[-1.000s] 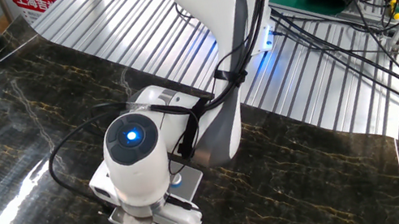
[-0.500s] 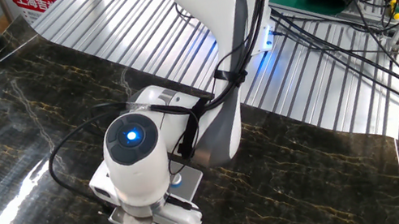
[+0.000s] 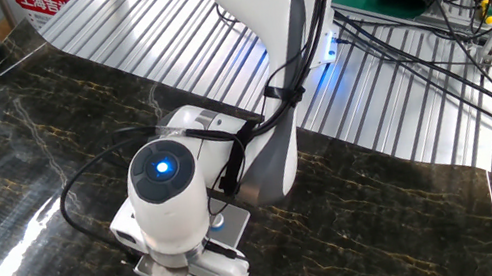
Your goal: Place the block on the scale
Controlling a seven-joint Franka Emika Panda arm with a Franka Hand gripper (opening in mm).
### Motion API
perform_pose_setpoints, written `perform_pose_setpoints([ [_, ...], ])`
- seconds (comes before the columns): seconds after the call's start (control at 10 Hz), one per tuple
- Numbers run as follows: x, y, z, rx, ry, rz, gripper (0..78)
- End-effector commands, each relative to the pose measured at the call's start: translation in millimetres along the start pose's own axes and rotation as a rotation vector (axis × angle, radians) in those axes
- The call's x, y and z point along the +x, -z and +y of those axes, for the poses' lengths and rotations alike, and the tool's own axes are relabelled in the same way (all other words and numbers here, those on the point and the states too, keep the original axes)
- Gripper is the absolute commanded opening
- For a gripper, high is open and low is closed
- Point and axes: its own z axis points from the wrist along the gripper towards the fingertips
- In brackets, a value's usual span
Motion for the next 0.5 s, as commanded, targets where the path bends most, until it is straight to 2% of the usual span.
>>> perform_pose_setpoints([
  [0.1, -14.9, -15.7, -12.6, -0.067, -0.038, 0.019, 77.4],
  [0.5, -9.7, -20.3, -7.1, -0.068, -0.049, 0.016, 77.4],
])
